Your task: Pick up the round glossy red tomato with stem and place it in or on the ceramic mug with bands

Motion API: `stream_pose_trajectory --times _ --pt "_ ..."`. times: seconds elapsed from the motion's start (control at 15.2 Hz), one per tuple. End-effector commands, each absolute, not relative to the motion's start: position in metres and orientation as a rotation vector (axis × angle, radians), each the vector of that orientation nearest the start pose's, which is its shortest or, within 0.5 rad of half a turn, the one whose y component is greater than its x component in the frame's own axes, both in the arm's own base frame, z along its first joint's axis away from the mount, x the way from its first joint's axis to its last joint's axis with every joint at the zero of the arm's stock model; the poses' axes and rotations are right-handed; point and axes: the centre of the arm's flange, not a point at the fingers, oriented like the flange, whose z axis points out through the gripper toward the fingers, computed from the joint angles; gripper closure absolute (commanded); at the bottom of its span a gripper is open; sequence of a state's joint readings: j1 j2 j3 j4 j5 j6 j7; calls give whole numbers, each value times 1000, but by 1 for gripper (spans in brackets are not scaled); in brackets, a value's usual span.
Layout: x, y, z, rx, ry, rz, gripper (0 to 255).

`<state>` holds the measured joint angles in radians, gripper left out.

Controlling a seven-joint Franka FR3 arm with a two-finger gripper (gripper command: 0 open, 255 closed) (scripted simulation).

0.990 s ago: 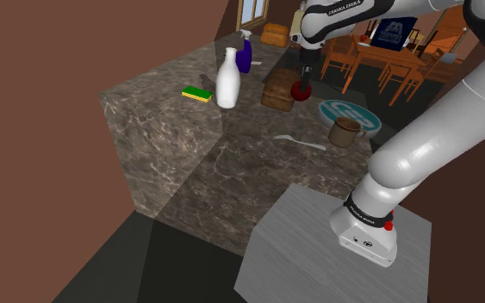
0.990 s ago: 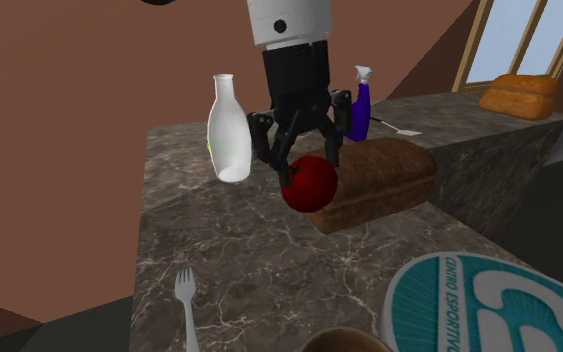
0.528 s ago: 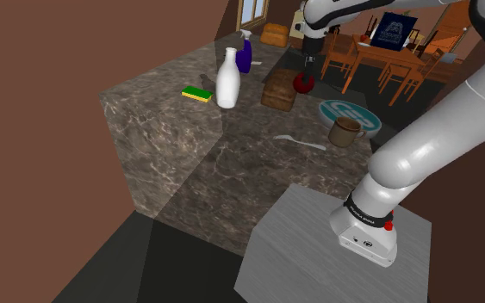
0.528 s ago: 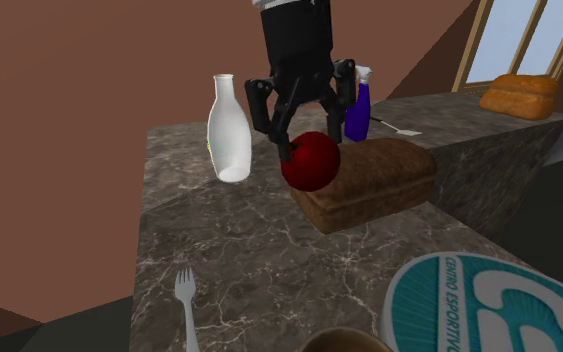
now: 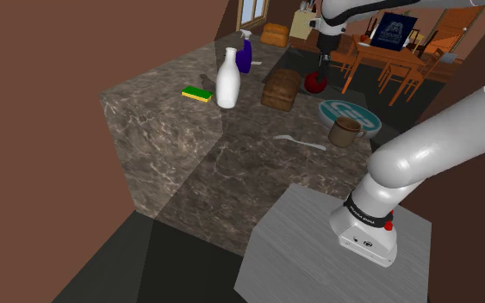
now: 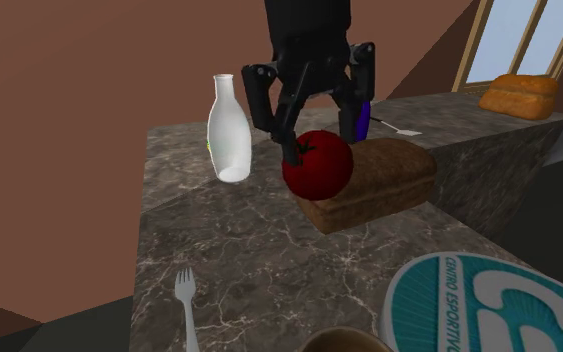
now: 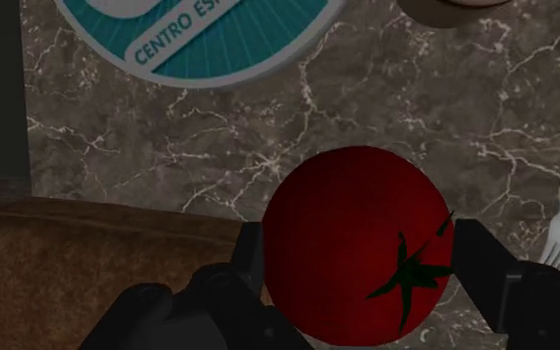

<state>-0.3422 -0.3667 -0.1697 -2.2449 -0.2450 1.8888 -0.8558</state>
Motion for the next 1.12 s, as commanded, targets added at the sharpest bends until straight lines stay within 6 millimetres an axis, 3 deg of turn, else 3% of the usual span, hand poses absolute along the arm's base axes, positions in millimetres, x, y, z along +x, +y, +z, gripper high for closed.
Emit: stream_pose_trajectory --times 0.0,0.92,1.06 --pt "349 -243 512 -3201 -701 166 255" --pt "165 -255 520 -3201 -701 166 255" --pt "165 -255 509 -3201 -701 166 255"
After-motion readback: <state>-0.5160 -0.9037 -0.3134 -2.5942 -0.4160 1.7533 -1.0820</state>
